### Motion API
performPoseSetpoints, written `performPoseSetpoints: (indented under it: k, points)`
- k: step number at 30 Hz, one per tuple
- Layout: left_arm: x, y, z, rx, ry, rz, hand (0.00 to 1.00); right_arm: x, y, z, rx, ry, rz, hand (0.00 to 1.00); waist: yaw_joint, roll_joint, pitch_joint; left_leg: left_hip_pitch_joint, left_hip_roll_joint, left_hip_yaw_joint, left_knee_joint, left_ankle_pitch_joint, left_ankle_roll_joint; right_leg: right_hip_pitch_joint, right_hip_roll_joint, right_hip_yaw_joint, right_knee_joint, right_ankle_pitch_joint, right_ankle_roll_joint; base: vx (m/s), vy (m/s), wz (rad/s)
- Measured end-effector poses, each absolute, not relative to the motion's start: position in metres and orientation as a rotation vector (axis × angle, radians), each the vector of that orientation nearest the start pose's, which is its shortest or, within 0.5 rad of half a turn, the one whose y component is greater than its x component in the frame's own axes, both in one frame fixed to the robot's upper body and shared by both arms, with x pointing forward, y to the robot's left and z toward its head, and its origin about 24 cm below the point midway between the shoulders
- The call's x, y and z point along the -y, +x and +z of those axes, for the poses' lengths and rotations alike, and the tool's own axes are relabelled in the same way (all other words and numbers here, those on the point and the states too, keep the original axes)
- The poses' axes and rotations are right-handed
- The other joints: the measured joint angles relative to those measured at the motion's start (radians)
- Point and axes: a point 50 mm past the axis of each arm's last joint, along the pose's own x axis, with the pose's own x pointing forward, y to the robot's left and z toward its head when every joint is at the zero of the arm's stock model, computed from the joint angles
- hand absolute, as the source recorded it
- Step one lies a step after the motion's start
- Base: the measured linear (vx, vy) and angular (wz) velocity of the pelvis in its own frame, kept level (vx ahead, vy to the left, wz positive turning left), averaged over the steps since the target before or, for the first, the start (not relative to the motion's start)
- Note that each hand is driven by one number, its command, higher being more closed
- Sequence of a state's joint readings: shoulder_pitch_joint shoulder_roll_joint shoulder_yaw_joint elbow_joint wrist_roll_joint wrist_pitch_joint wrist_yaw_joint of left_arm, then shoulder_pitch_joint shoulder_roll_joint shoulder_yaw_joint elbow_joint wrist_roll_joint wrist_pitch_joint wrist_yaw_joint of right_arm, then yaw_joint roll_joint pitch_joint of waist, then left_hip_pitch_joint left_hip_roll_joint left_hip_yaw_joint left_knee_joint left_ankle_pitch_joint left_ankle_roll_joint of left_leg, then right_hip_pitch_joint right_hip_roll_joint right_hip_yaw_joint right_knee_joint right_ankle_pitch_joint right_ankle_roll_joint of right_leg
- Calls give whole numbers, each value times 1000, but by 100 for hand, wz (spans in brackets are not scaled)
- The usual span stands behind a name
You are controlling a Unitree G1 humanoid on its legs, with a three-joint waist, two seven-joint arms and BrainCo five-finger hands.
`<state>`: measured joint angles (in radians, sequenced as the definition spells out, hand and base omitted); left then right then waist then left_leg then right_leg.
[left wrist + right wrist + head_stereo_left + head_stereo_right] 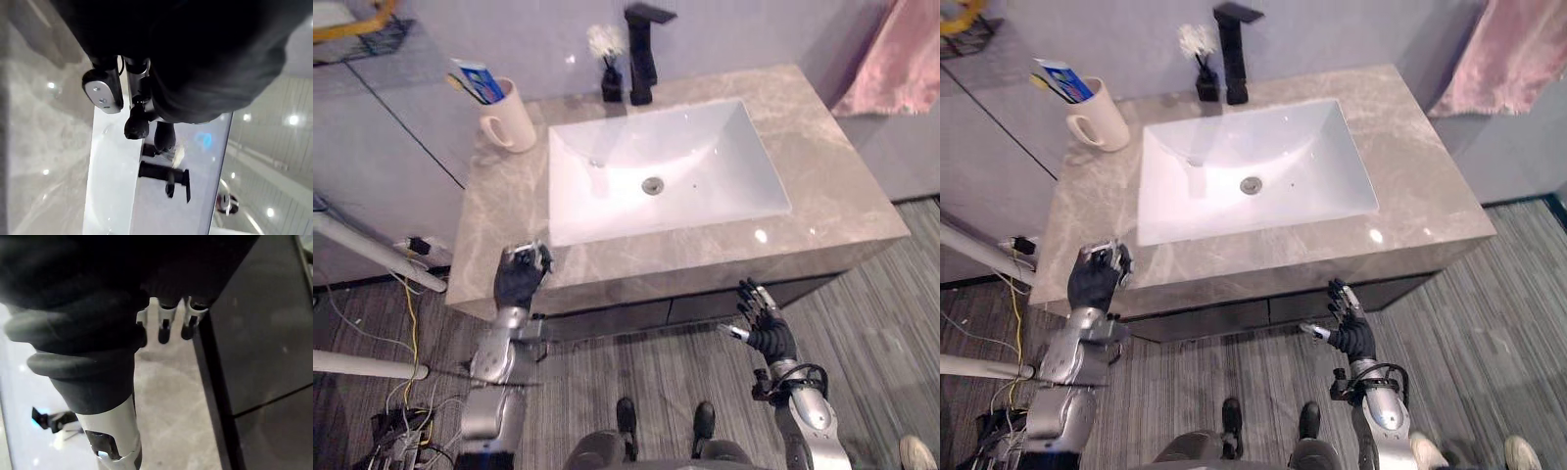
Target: Organize washtable
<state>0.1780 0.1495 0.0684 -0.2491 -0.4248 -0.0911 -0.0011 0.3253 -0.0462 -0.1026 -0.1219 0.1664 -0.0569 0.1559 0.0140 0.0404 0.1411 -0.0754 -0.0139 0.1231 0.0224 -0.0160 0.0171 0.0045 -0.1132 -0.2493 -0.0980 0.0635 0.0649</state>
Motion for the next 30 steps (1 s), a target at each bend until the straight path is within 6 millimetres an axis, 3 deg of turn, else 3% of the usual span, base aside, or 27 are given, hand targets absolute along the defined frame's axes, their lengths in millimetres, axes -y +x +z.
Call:
performPoseSetpoints:
  k: [7,8,12,14,17,22,26,30]
  points:
    - [-194,155,8,-117,-381,134,100,219,141,-28,-325,56,-189,0,3,-16,-57,64,-11,-68,-15,0,0,63,-20,-71,49,-59,17,20,8,31]
    - [-189,147,-14,-216,-418,130,0,220,132,-36,-372,57,-199,0,3,-18,-70,72,-12,-76,-15,0,0,69,-25,-80,65,-70,18,24,14,22]
    - [-171,124,-67,-474,-492,108,0,221,117,-60,-493,60,-220,0,2,-22,-95,91,-13,-80,-21,0,-1,78,-28,-83,87,-89,21,1,7,5]
    - [-157,107,-104,-672,-469,75,0,220,109,-87,-617,76,-251,0,1,-25,-110,91,-10,-79,-23,-1,-2,78,-27,-83,87,-89,21,0,0,0]
    - [-154,90,-136,-864,-413,79,0,215,94,-115,-761,107,-287,0,1,-25,-110,95,-4,-78,-27,2,-8,80,-25,-82,85,-89,21,-21,-5,-1]
    - [-171,79,-159,-1032,-243,162,0,212,57,-147,-982,154,-347,0,-1,-18,-115,144,-1,-77,-60,11,-16,116,-11,-79,72,-89,21,0,-20,-2]
    - [-181,79,-161,-1052,-209,224,0,212,32,-162,-1119,199,-415,0,-1,-39,-113,148,-2,-78,-64,11,-17,119,-11,-79,68,-88,21,0,0,0]
    - [-185,77,-162,-1061,-215,267,0,210,21,-166,-1177,209,-430,0,-1,-56,-112,160,-4,-77,-82,15,-17,123,-13,-78,66,-89,22,2,4,-1]
